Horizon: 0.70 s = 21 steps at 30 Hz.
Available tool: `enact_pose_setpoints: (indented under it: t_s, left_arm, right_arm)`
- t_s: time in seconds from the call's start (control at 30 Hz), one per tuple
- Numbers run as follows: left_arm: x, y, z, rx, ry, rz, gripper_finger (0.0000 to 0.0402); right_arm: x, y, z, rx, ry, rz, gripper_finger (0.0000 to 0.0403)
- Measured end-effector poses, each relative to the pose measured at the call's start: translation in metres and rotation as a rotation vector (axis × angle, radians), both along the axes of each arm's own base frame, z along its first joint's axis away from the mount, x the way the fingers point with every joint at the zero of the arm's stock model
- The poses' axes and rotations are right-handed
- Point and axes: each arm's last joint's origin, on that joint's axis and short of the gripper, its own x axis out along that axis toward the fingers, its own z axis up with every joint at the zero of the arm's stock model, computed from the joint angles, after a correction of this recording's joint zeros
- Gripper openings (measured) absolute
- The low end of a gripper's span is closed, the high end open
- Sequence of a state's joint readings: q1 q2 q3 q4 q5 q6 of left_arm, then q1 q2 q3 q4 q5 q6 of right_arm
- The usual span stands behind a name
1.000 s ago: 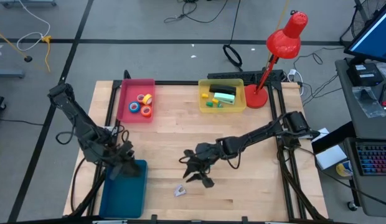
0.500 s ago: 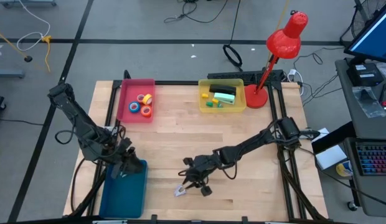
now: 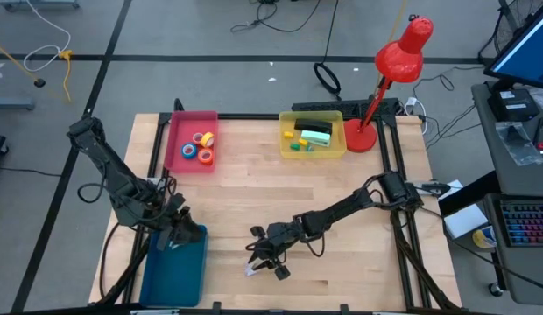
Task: Pick and place Stapler, Stapler remover, tape
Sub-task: Put the purple staple remover into the blue bin
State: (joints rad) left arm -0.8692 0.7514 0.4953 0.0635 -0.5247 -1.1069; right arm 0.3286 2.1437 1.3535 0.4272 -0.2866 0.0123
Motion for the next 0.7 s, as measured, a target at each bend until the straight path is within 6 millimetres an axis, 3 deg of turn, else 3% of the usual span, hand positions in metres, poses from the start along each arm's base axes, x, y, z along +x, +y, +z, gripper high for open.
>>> enact_pose_setpoints:
  t_s: [0.33,0.57,0.7]
  left_arm:
    - [0.000,0.000,-0.002,0.019,0.012,-0.001,0.0184]
    - [0.000,0.001,-0.003,0.031,0.023,0.000,0.0184]
    - [0.000,0.001,-0.003,0.032,0.023,0.000,0.0184]
  right_arm:
    - [-0.006,0.011,-0.007,-0.025,0.064,0.035,0.0128]
    - [-0.007,0.018,-0.027,-0.031,0.091,0.036,0.0128]
    - [-0.006,0.017,-0.028,-0.060,0.078,0.000,0.0128]
